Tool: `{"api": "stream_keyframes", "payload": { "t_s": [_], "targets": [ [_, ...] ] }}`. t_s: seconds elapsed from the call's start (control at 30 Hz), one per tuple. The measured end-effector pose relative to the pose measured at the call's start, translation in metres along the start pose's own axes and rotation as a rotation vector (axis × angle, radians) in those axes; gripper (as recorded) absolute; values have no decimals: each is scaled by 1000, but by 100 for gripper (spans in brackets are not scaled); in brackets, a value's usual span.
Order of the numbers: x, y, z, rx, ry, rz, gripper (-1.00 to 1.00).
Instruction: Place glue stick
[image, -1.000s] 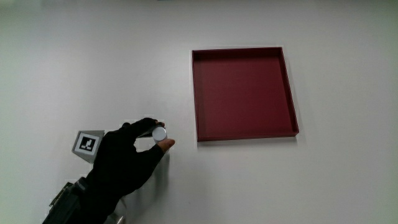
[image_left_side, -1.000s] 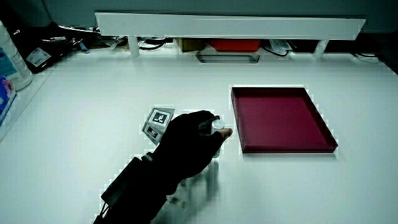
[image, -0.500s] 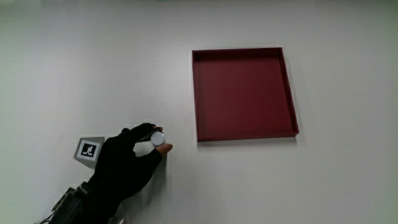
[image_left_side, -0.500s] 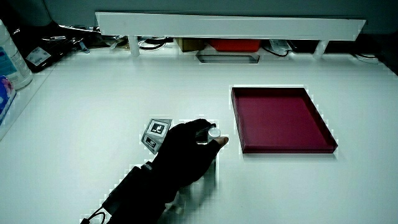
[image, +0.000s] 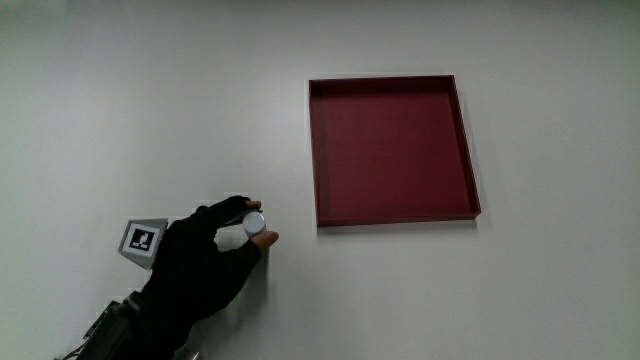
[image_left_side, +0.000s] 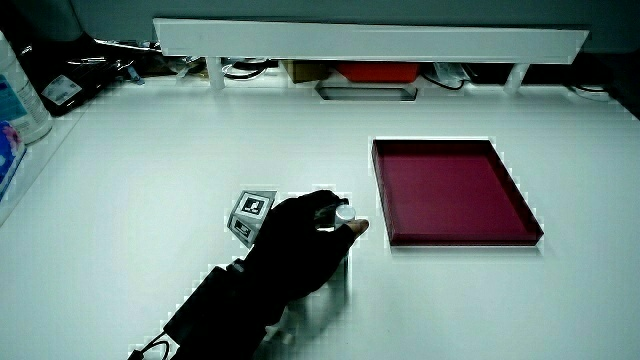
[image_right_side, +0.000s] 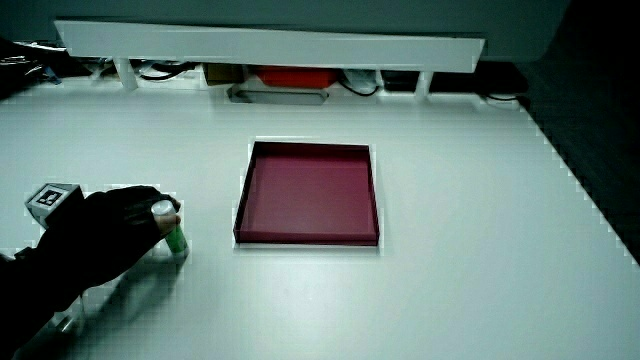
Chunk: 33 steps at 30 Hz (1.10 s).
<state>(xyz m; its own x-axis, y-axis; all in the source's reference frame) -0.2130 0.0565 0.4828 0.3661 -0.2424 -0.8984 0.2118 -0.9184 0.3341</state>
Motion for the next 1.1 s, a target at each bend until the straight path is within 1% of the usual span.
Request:
{"api": "stream_keyframes", "payload": {
  "t_s": [0.03, 0.07, 0.1, 0.13, 0.17, 0.2, 0.23, 0.27, 0.3, 0.33, 0.37, 0.4, 0.43, 0.47, 0.5, 0.53, 0.57, 0.6, 0.63, 0.87, 0.93, 0.97, 1.0, 1.07, 1.1],
  "targets": [
    [-1, 0, 1, -1, 17, 19, -39],
    [-4, 0, 1, 0, 43, 12, -43],
    [-2, -1, 1, 1, 7, 24, -48],
    [-4, -1, 2, 4, 14, -1, -52],
    [-3, -1, 2, 5, 1, -8, -57],
    [-4, -2, 3, 5, 5, -5, -61],
    [0, -3, 4, 7, -26, 4, -65],
    [-3, -3, 8, 0, 18, 27, -70],
    [0, -3, 11, -6, 4, 5, -74],
    [4, -4, 15, -19, -15, -1, -78],
    [5, -2, 20, -43, -5, -35, -83],
    [9, 0, 23, -82, -45, -60, -87],
    [9, 3, 29, -116, -3, -66, -91],
    [13, 5, 34, -144, -7, -47, -96],
    [14, 8, 41, -159, -10, -75, -100],
    [18, 10, 46, -177, -72, -81, -100],
    [16, 14, 55, -188, -36, -97, -100],
    [20, 17, 61, -199, -48, -88, -100],
    [22, 19, 67, -207, -45, -93, -100],
    [32, 41, 98, -276, 23, -72, -100],
    [35, 46, 104, -272, 39, -58, -100],
    [35, 50, 107, -271, 69, -56, -100],
    [36, 52, 109, -280, 74, -34, -100],
    [37, 57, 113, -285, 76, -20, -100],
    [38, 58, 114, -288, 63, -21, -100]
  ]
}}
